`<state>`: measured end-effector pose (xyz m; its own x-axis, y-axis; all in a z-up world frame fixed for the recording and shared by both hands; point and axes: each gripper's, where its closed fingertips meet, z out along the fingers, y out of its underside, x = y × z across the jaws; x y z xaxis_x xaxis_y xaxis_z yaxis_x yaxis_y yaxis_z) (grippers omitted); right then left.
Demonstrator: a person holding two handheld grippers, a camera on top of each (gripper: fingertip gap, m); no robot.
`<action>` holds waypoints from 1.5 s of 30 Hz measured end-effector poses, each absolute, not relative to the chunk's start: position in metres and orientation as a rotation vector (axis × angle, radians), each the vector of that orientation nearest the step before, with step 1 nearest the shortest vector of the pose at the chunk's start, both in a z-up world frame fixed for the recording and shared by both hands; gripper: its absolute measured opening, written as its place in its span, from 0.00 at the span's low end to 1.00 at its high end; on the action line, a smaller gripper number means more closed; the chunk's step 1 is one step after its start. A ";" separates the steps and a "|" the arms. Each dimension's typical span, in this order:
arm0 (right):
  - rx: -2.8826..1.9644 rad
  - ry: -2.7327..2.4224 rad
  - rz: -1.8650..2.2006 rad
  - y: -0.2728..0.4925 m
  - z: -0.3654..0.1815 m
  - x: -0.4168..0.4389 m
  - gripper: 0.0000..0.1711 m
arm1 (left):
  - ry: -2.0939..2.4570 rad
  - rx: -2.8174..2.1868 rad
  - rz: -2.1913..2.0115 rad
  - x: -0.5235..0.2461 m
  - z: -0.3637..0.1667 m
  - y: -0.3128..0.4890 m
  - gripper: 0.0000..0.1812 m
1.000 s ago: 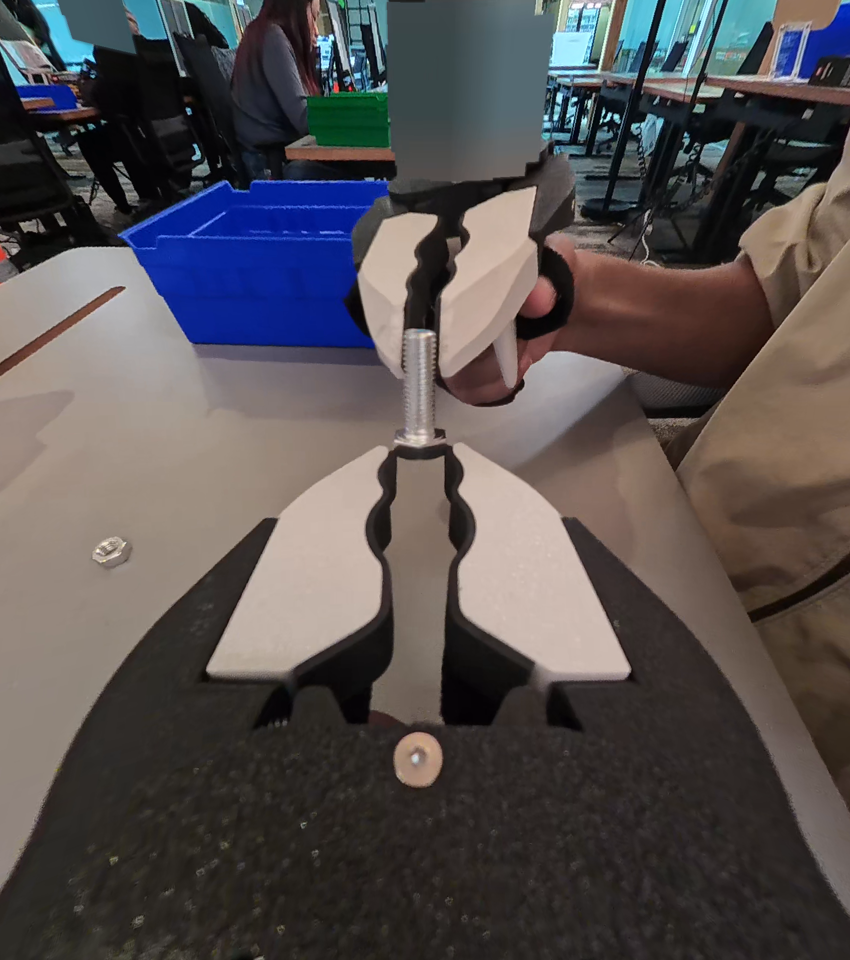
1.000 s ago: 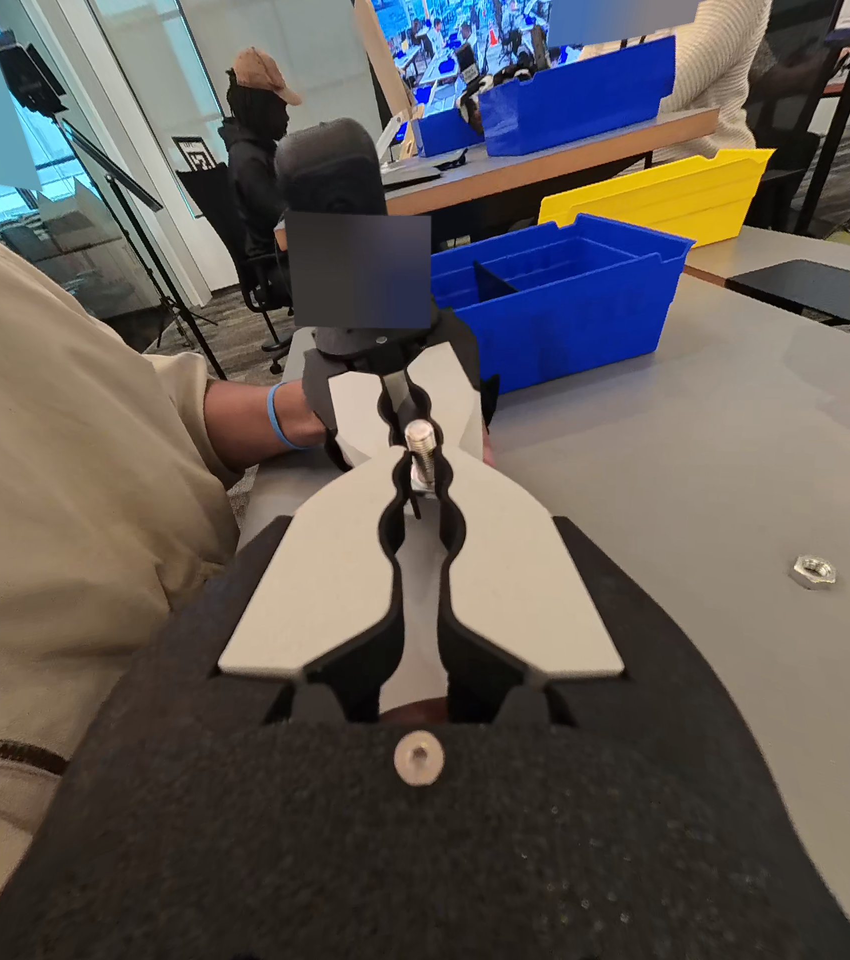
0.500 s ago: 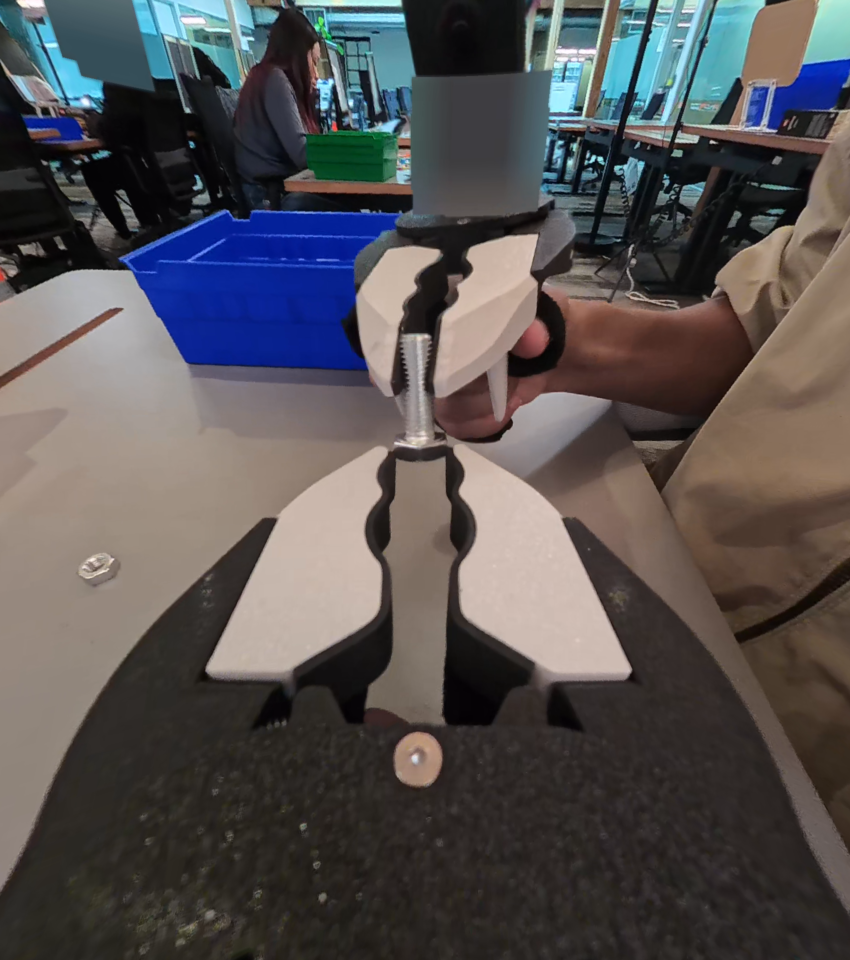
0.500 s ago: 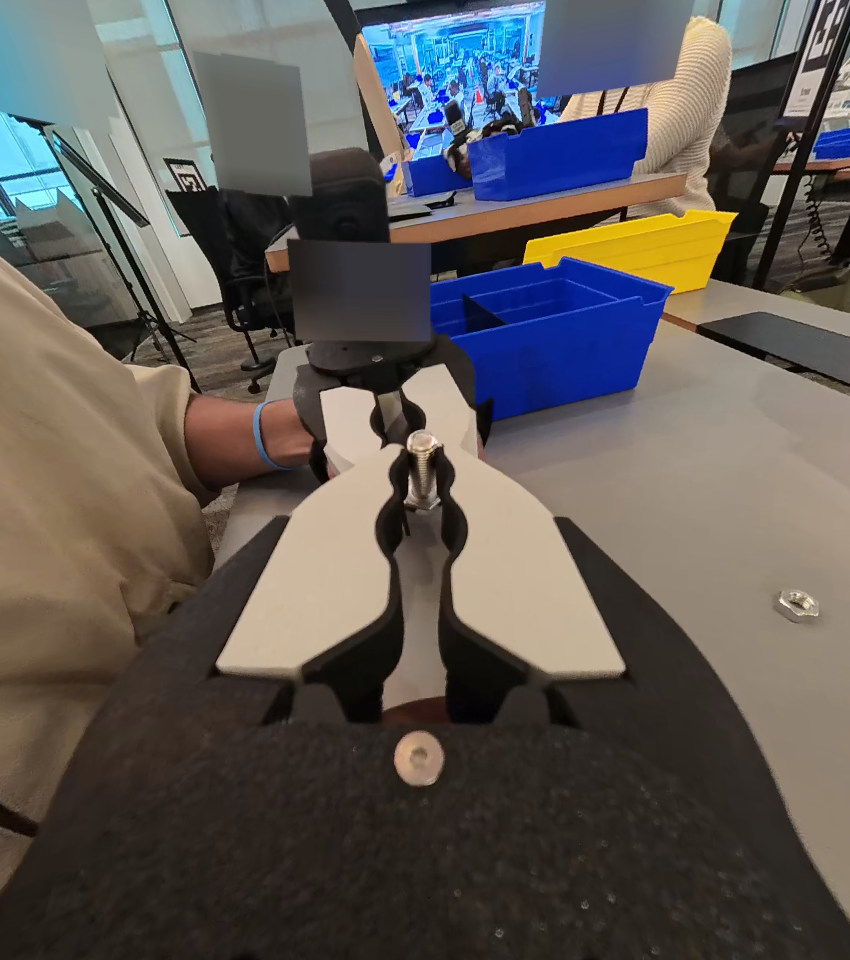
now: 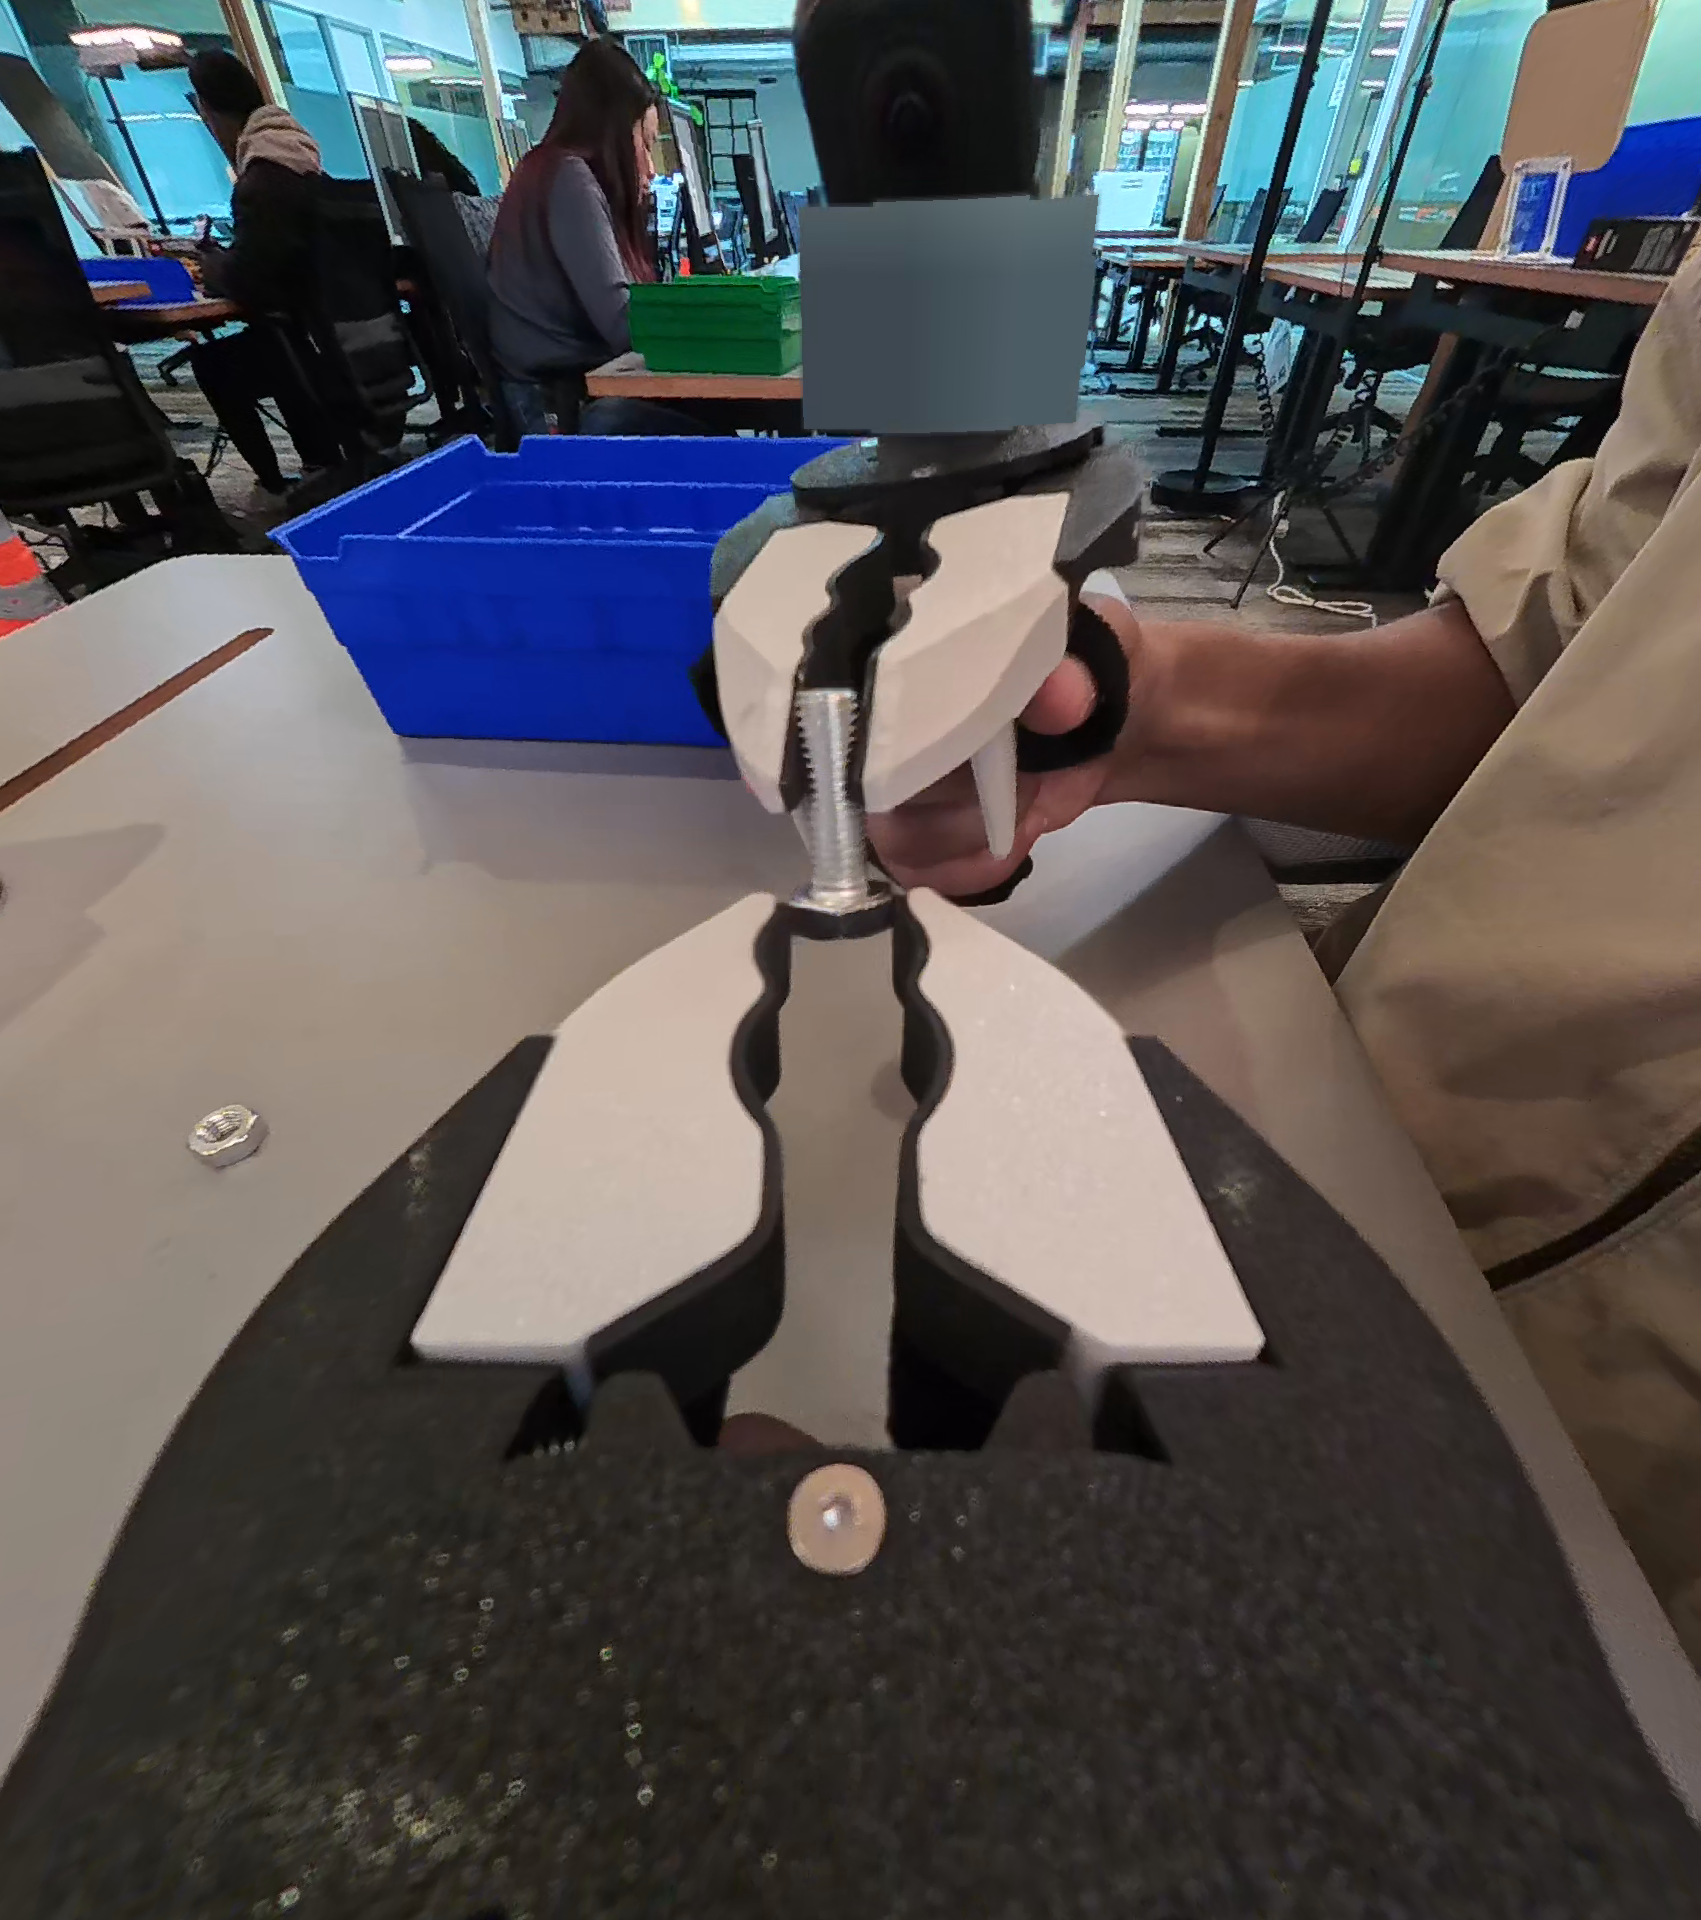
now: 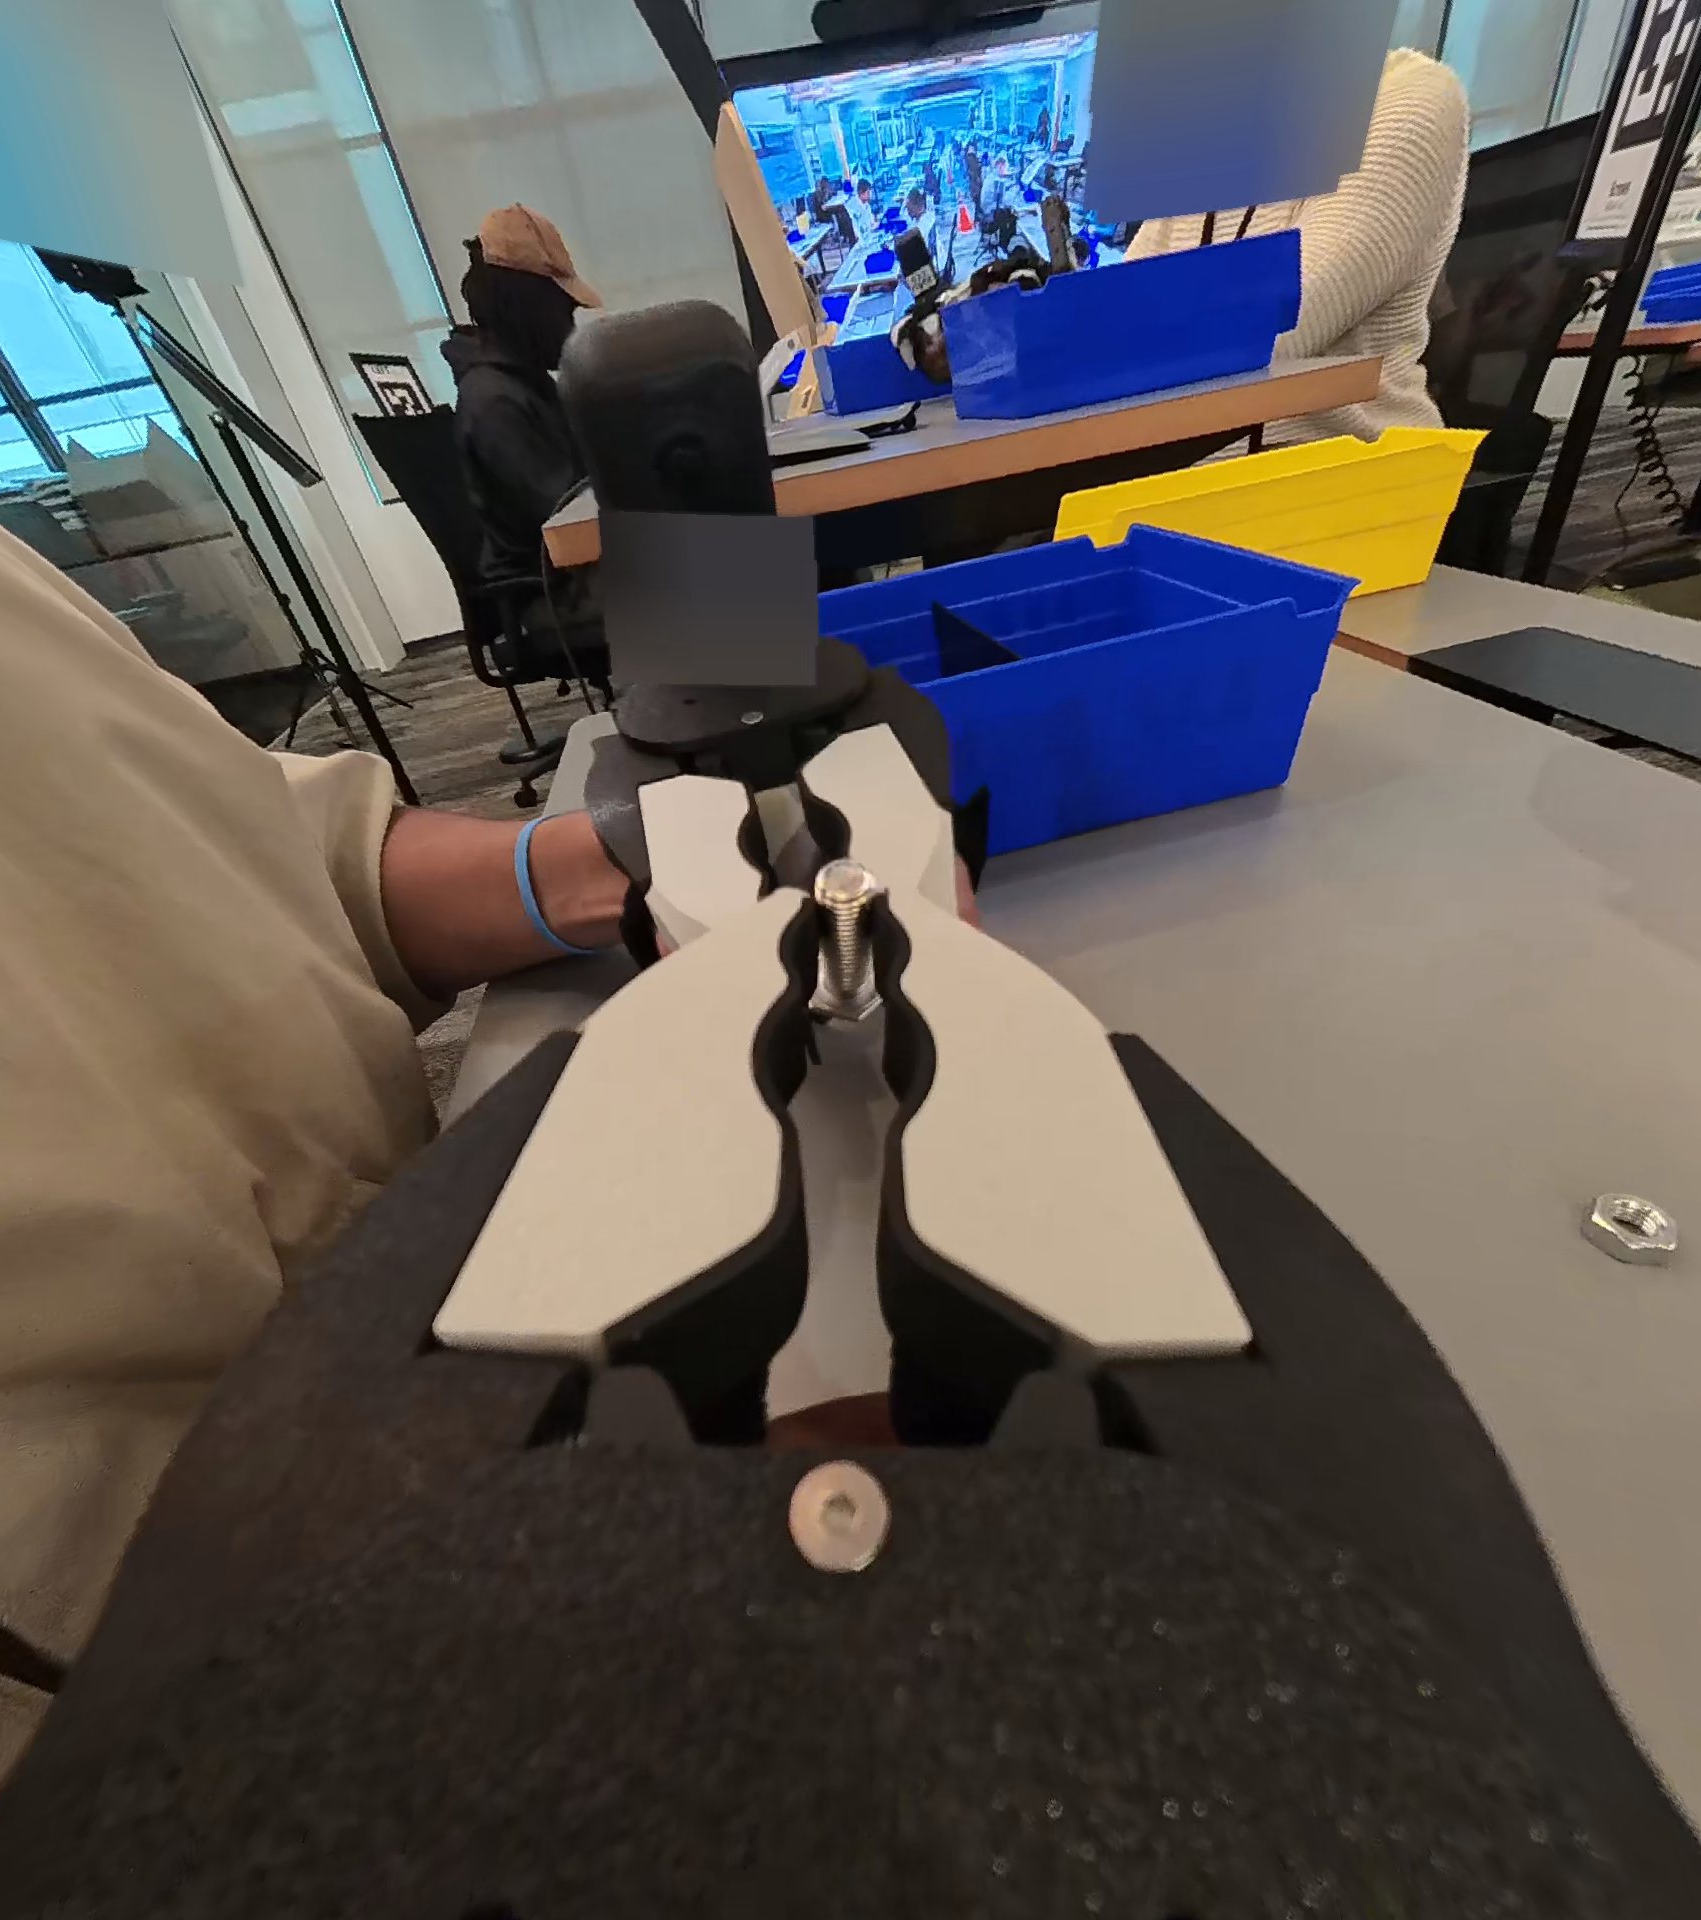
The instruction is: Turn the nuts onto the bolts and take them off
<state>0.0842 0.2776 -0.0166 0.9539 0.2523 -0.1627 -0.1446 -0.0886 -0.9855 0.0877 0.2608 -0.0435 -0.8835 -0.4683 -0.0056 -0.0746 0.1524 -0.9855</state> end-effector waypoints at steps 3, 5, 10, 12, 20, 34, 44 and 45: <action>-1.626 -0.083 0.350 0.277 -0.018 0.084 0.06 | 2.138 -0.519 -1.776 0.087 -0.045 0.261 0.10; -1.615 -0.080 0.371 0.277 -0.017 0.084 0.06 | 2.139 -0.516 -1.789 0.087 -0.044 0.261 0.10; -1.581 -0.061 0.412 0.276 -0.014 0.084 0.06 | 2.121 -0.517 -1.823 0.086 -0.040 0.262 0.10; -1.583 -0.023 0.391 0.274 -0.015 0.092 0.12 | 2.108 -0.569 -1.801 0.092 -0.045 0.266 0.10; -1.820 0.302 0.048 0.255 -0.057 0.161 0.20 | 1.901 -0.980 -1.729 0.139 -0.060 0.312 0.10; -2.323 0.533 -0.407 0.326 -0.144 0.260 0.21 | 1.716 -1.102 -1.644 0.153 -0.050 0.343 0.10; -2.320 0.602 -0.341 0.334 -0.157 0.266 0.18 | 1.756 -1.077 -1.647 0.149 -0.048 0.336 0.10; -2.326 0.593 -0.322 0.335 -0.158 0.264 0.10 | 1.755 -1.080 -1.650 0.149 -0.048 0.337 0.10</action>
<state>0.2641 0.3355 -0.1581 0.8640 -0.4996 0.0623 -0.3244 -0.6471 -0.6900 0.1494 0.3365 -0.0483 -0.5628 -0.8109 0.1603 -0.2098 -0.0475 -0.9766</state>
